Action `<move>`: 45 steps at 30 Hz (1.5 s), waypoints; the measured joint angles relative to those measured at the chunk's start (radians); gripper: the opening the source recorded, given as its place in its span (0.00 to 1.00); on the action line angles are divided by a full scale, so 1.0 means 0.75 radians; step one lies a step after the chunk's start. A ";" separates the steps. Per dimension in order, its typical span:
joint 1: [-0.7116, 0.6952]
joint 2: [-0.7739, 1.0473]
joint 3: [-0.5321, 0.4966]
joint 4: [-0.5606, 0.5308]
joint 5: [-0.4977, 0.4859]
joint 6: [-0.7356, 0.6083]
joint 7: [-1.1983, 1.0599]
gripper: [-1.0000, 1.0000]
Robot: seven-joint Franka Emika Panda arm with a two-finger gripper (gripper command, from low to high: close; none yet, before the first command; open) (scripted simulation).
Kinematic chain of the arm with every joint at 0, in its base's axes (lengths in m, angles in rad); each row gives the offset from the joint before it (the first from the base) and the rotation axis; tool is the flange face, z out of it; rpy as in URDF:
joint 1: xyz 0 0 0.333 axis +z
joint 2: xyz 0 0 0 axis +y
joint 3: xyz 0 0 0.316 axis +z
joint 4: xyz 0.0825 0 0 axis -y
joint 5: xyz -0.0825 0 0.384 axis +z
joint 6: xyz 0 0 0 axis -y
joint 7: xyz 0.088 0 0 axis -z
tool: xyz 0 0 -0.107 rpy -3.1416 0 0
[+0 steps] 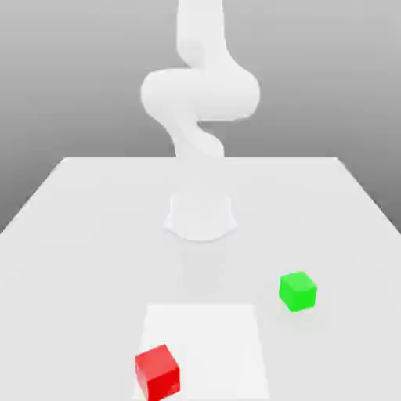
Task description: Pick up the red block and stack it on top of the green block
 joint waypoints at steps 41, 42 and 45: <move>0.071 1.347 -0.205 -0.182 0.171 0.548 -0.922 0.00; 0.079 1.301 -0.218 -0.190 0.146 0.510 -0.904 0.00; 0.136 1.169 -0.158 -0.280 0.117 0.460 -0.958 0.00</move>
